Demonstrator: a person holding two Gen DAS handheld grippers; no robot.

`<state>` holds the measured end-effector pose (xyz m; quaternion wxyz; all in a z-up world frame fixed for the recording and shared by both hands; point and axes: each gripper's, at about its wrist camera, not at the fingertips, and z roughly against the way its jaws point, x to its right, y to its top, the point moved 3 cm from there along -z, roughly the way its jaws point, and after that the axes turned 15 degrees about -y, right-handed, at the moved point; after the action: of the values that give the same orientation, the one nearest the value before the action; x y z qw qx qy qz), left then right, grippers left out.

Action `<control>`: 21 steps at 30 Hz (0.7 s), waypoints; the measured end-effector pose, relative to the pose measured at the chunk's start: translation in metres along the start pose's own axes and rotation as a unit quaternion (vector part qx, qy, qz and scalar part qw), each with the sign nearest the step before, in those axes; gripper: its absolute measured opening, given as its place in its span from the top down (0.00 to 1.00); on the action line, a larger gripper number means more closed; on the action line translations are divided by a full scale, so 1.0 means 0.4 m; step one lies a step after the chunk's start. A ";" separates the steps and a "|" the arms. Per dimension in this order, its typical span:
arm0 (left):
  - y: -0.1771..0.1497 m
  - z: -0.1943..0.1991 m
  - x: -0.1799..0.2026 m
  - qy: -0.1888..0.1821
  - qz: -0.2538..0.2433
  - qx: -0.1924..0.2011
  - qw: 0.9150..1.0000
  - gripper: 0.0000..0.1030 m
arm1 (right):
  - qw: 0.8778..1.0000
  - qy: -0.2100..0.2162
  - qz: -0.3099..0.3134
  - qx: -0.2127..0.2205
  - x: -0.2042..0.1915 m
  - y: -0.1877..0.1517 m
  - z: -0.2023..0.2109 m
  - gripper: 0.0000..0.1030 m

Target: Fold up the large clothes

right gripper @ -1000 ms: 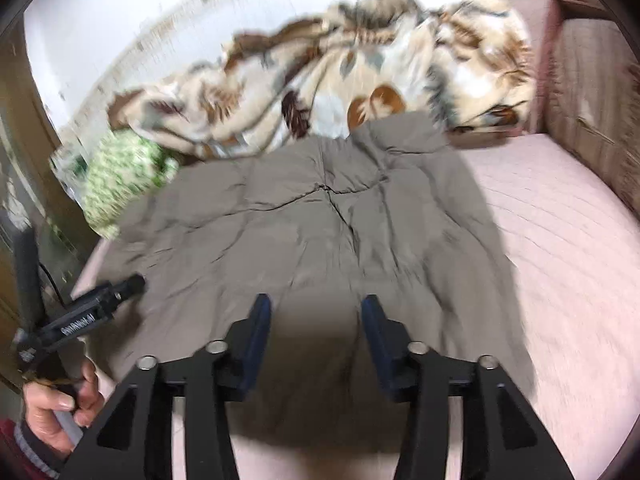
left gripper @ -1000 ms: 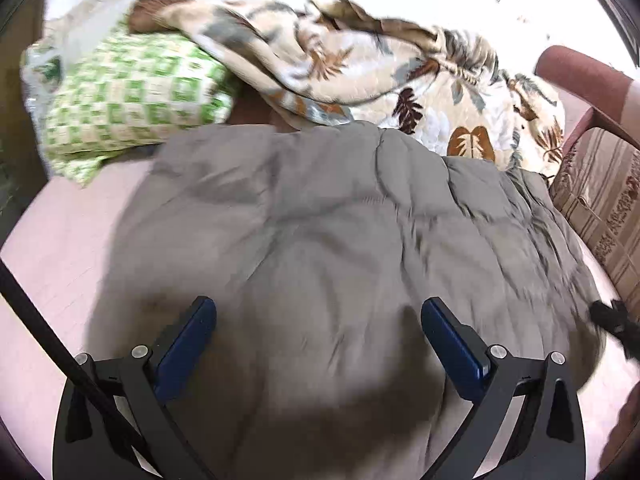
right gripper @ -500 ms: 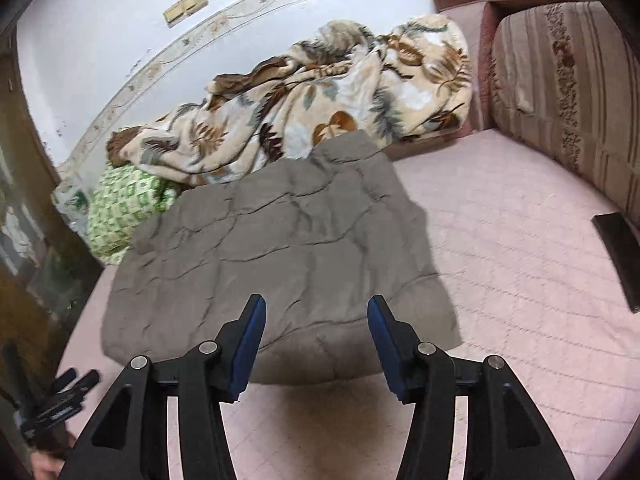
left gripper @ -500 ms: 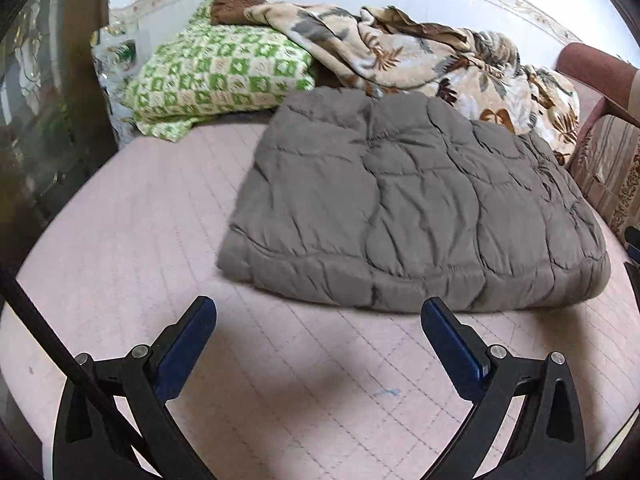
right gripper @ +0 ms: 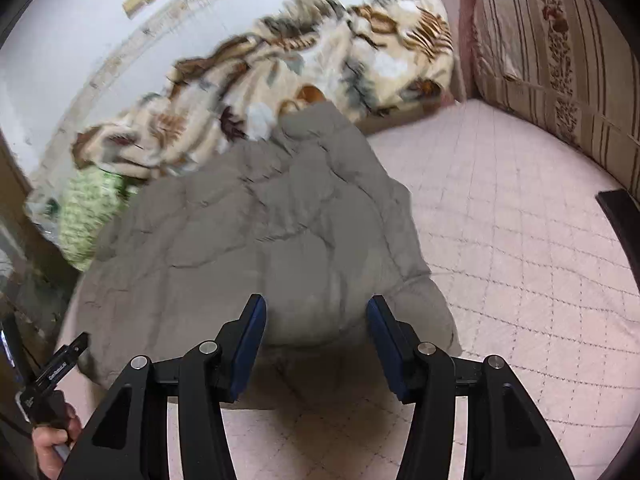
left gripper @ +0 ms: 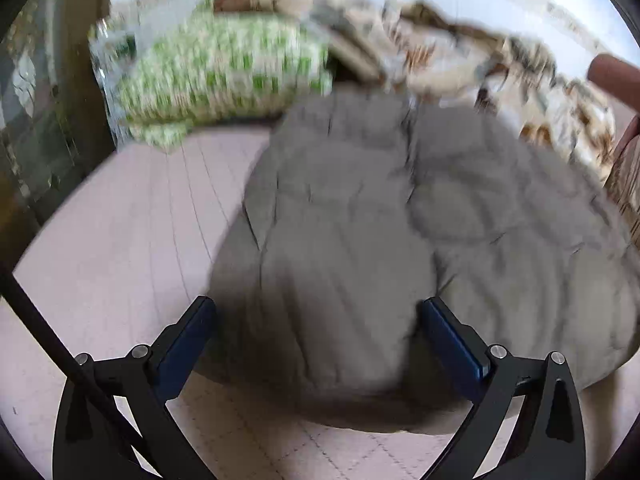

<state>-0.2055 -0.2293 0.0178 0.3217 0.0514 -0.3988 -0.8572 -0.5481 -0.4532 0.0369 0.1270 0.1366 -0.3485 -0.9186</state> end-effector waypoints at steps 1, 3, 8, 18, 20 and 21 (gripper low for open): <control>0.000 -0.012 -0.005 -0.002 0.001 -0.009 1.000 0.00 | 1.000 -0.010 0.003 -0.006 -0.001 -0.004 -0.017 0.45; 0.006 -0.020 -0.009 -0.003 -0.002 -0.010 1.000 0.00 | 1.000 -0.015 0.005 -0.017 -0.007 -0.008 -0.043 0.45; 0.003 -0.041 -0.007 0.008 -0.002 -0.022 1.000 0.00 | 0.999 -0.028 0.010 -0.039 -0.017 -0.018 -0.090 0.44; 0.010 0.015 0.013 0.014 -0.001 0.018 1.000 0.02 | 0.999 -0.044 0.009 -0.019 -0.022 -0.012 -0.066 0.44; 0.016 0.056 0.041 0.013 -0.013 0.053 0.998 0.02 | 0.999 -0.049 0.015 0.014 -0.033 -0.006 -0.031 0.43; 0.017 0.075 0.063 0.006 -0.022 0.070 0.997 0.02 | 0.998 -0.044 0.023 0.035 -0.046 -0.005 -0.007 0.43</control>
<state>-0.2321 -0.2281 0.0472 0.3007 0.0883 -0.4548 -0.8336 -0.5304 -0.4475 0.0366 0.1280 0.0920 -0.3891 -0.9076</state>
